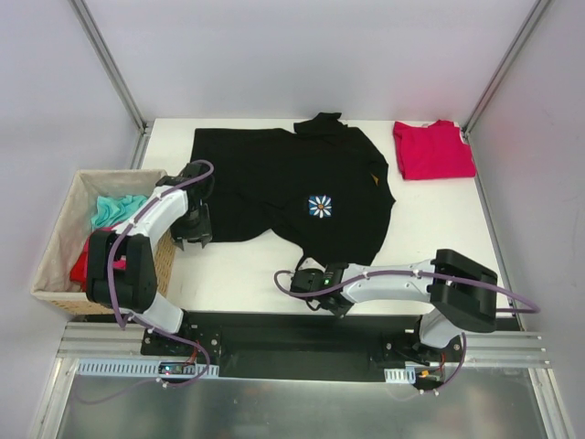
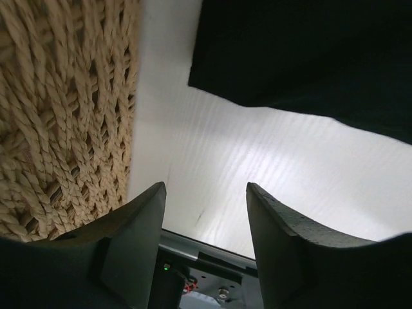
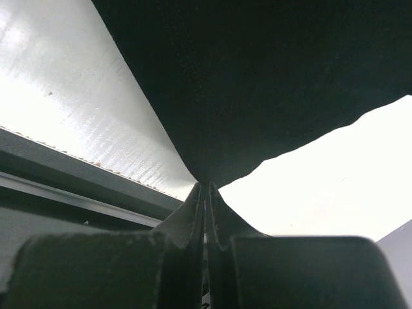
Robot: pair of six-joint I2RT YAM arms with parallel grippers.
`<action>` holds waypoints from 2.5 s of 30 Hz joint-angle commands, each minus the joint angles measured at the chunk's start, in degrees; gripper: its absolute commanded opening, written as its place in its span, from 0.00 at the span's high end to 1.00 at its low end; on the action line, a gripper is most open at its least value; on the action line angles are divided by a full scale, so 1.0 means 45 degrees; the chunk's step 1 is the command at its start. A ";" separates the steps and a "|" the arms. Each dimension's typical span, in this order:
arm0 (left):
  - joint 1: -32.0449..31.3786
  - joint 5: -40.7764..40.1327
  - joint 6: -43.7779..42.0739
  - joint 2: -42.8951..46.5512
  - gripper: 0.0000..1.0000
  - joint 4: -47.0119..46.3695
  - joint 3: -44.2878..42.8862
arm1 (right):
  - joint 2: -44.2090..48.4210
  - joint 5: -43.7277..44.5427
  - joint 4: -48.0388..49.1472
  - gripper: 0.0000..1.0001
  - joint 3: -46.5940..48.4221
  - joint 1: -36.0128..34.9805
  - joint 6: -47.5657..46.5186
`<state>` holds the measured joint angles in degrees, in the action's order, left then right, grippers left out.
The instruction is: Fold and stack the t-shirts
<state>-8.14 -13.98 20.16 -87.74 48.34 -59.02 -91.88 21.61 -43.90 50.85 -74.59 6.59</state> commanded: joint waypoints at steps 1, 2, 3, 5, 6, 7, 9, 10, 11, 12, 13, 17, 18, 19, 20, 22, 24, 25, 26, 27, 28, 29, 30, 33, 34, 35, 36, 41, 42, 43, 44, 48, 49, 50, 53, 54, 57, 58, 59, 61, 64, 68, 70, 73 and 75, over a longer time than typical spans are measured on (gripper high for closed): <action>0.0168 0.1132 -0.0242 -0.0168 0.47 -0.0076 -0.1550 | 0.0709 0.0023 -0.0069 0.99 0.0028 0.0071 -0.0019; 0.0285 0.1307 -0.0339 -0.0227 0.47 -0.0193 -0.1609 | 0.0710 0.0004 -0.0069 0.99 0.0047 0.0052 0.0000; 0.0363 0.1483 -0.0340 -0.0247 0.47 -0.0330 -0.1494 | 0.0748 -0.0055 -0.0030 0.99 0.0028 0.0051 0.0039; 0.0868 0.2106 -0.0456 -0.0403 0.48 -0.0721 -0.1318 | 0.0846 -0.0113 0.0048 0.99 -0.0069 0.0071 0.0078; 0.1046 0.2361 -0.0477 -0.0442 0.48 -0.0838 -0.1124 | 0.0885 -0.0114 0.0068 0.99 -0.0108 0.0052 0.0137; 0.1183 0.2654 -0.0457 -0.0539 0.49 -0.0955 -0.1025 | 0.0924 -0.0172 0.0087 0.99 -0.0167 0.0051 0.0137; 0.1535 0.2890 -0.0438 -0.0599 0.49 -0.1151 -0.0849 | 0.1022 -0.0231 0.0088 0.99 -0.0206 0.0051 0.0157; 0.1652 0.2969 -0.0438 -0.0638 0.49 -0.1229 -0.0810 | 0.1061 -0.0212 0.0068 0.99 -0.0206 0.0071 0.0157; 0.1730 0.3047 -0.0438 -0.0677 0.49 -0.1230 -0.0790 | 0.1100 -0.0192 0.0068 0.99 -0.0187 0.0052 0.0137; 0.2002 0.3086 -0.0438 -0.0677 0.49 -0.1288 -0.0712 | 0.1100 -0.0211 0.0068 0.99 -0.0187 0.0071 0.0118; 0.2063 0.3087 -0.0457 -0.0754 0.49 -0.1327 -0.0692 | 0.1120 -0.0211 0.0029 0.99 -0.0167 0.0052 0.0098; 0.2141 0.3749 -0.0554 -0.1145 0.48 -0.1483 -0.0633 | 0.1139 -0.0211 0.0009 0.99 -0.0070 0.0051 0.0039; 0.2161 0.3809 -0.0555 -0.1242 0.48 -0.1484 -0.0672 | 0.1139 -0.0211 -0.0010 0.99 -0.0031 0.0071 0.0020; 0.2200 0.3887 -0.0555 -0.1437 0.48 -0.1542 -0.0692 | 0.1139 -0.0192 -0.0010 0.99 -0.0031 0.0090 0.0001; 0.2219 0.3887 -0.0536 -0.1516 0.48 -0.1562 -0.0653 | 0.1120 -0.0153 -0.0029 0.99 -0.0011 0.0071 0.0020; 0.2413 0.3751 -0.0555 -0.1730 0.48 -0.1640 -0.0575 | 0.1139 -0.0172 -0.0049 0.99 0.0008 0.0071 0.0039; 0.2551 0.3692 -0.0496 -0.1887 0.48 -0.1620 -0.0594 | 0.1178 -0.0172 -0.0049 0.99 0.0028 0.0071 0.0039; 0.2648 0.3576 -0.0477 -0.1965 0.48 -0.1601 -0.0614 | 0.1159 -0.0192 -0.0049 0.99 0.0028 0.0090 0.0020; 0.2649 0.3382 -0.0457 -0.1985 0.48 -0.1601 -0.0633 | 0.1140 -0.0211 -0.0011 0.99 -0.0011 0.0090 0.0039; 0.2668 0.3167 -0.0457 -0.2005 0.48 -0.1562 -0.0672 | 0.1159 -0.0211 -0.0029 0.99 0.0008 0.0090 0.0001; 0.2669 0.2759 -0.0438 -0.1986 0.49 -0.1484 -0.0672 | 0.1140 -0.0231 0.0048 0.99 -0.0030 0.0110 0.0000; 0.2669 0.2619 -0.0418 -0.1928 0.49 -0.1484 -0.0672 | 0.1139 -0.0212 0.0087 0.99 -0.0031 0.0110 0.0000; 0.2669 0.2463 -0.0399 -0.1714 0.50 -0.1426 -0.0672 | 0.1139 -0.0269 0.0165 0.99 -0.0069 0.0129 -0.0038; 0.2591 0.1780 -0.0496 -0.1187 0.50 -0.1308 -0.0731 | 0.1081 -0.0348 0.0263 0.99 -0.0128 0.0168 -0.0058; 0.2513 0.1198 -0.0496 -0.1107 0.51 -0.1231 -0.0770 | 0.1081 -0.0348 0.0263 0.99 -0.0109 0.0169 -0.0097; 0.2319 0.0863 -0.0496 -0.1049 0.51 -0.0998 -0.0847 | 0.1081 -0.0367 0.0283 0.99 -0.0109 0.0169 -0.0117; 0.2143 0.0512 -0.0496 -0.0971 0.51 -0.0918 -0.0868 | 0.1081 -0.0368 0.0321 0.99 -0.0109 0.0169 -0.0136; 0.1848 -0.0837 -0.0418 -0.1262 0.51 -0.0586 -0.1219 | 0.1003 -0.0388 0.0380 0.99 -0.0109 0.0188 -0.0293; 0.1520 -0.0878 -0.0399 -0.1379 0.51 -0.0566 -0.1239 | 0.1041 -0.0407 0.0361 0.99 -0.0128 0.0188 -0.0293; 0.1497 -0.0898 -0.0418 -0.1457 0.51 -0.0566 -0.1258 | 0.1100 -0.0387 0.0380 0.99 -0.0109 0.0188 -0.0273; 0.1516 -0.0917 -0.0399 -0.1555 0.51 -0.0585 -0.1258 | 0.1120 -0.0407 0.0380 0.99 -0.0109 0.0207 -0.0292; 0.1497 -0.0762 -0.0360 -0.2354 0.52 -0.0605 -0.1473 | 0.1237 -0.0407 0.0342 0.99 -0.0108 0.0208 -0.0234; 0.1516 -0.0703 -0.0340 -0.2473 0.53 -0.0605 -0.1512 | 0.1276 -0.0387 0.0341 0.99 -0.0089 0.0188 -0.0215; 0.1497 -0.0702 -0.0321 -0.2571 0.53 -0.0605 -0.1628 | 0.1296 -0.0368 0.0341 0.99 -0.0089 0.0207 -0.0234; 0.1497 -0.0353 -0.0398 -0.2708 0.55 -0.0585 -0.1941 | 0.1296 -0.0387 0.0361 0.99 -0.0031 0.0227 -0.0234; 0.1497 0.0152 -0.0437 -0.2728 0.56 -0.0585 -0.2058 | 0.1257 -0.0387 0.0400 0.99 0.0008 0.0227 -0.0234; 0.1205 0.0371 -0.0593 -0.2980 0.56 -0.0585 -0.2663 | 0.1159 -0.0485 0.0459 0.99 0.0164 0.0247 -0.0312; 0.1126 0.0488 -0.0633 -0.3078 0.56 -0.0585 -0.2819 | 0.1140 -0.0485 0.0459 0.99 0.0184 0.0247 -0.0331; 0.1010 0.0528 -0.0633 -0.3176 0.56 -0.0605 -0.2860 | 0.1139 -0.0524 0.0478 0.99 0.0184 0.0266 -0.0293; 0.0950 0.0722 -0.0691 -0.3333 0.56 -0.0682 -0.2880 | 0.1159 -0.0602 0.0478 0.99 0.0145 0.0247 -0.0234; 0.0950 0.0723 -0.0750 -0.3567 0.56 -0.0839 -0.2880 | 0.1198 -0.0680 0.0517 0.99 0.0009 0.0266 -0.0137; 0.0950 0.0782 -0.0731 -0.3685 0.56 -0.1073 -0.2529 | 0.1257 -0.0661 0.0439 0.99 0.0009 0.0286 -0.0097; 0.0950 0.0724 -0.0750 -0.3665 0.56 -0.1171 -0.2237 | 0.1237 -0.0719 0.0420 0.99 0.0048 0.0286 -0.0097; 0.0969 0.0587 -0.0789 -0.3490 0.56 -0.1249 -0.1866 | 0.1218 -0.0719 0.0400 0.99 0.0087 0.0286 -0.0156; 0.0969 0.0683 -0.0731 -0.3372 0.57 -0.1269 -0.1612 | 0.1140 -0.0700 0.0381 0.99 0.0164 0.0324 -0.0195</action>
<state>-3.42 -10.98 17.08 -104.16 42.17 -68.51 -88.07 18.72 -41.67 50.11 -73.58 5.74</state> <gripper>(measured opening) 0.439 0.011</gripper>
